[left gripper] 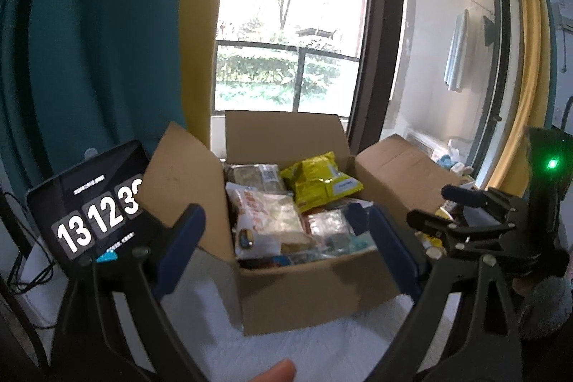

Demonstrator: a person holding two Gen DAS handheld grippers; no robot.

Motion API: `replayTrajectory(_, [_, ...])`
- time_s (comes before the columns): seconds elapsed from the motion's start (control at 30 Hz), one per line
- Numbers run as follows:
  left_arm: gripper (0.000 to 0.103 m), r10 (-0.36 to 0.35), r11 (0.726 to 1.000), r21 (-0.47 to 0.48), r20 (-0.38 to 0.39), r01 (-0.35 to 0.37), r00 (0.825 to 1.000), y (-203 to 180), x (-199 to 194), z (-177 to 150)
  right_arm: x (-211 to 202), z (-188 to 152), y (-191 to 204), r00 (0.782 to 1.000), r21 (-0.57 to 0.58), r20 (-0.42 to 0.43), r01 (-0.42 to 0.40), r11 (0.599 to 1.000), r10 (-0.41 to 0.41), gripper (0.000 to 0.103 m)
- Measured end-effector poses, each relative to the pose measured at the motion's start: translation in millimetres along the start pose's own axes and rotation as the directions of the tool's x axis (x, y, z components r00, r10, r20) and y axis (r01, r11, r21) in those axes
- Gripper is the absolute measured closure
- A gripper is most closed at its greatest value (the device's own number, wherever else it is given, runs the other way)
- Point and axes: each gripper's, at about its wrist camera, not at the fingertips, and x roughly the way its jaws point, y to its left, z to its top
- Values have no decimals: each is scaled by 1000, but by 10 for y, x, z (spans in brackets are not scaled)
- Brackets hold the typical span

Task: Organize snacks

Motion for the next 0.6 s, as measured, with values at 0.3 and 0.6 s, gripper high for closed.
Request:
replayTrajectory(0.3, [10,33,999,2,23,-33,999,-42,-376,-139,-418,-126,170,1000,-13,31,-3,1000,3,16])
replayTrajectory(0.6, [9,82,997,-14,60,-81,995,-46,-778,-246,-885,-263,398,997,-31,78,-1,1000,3,16])
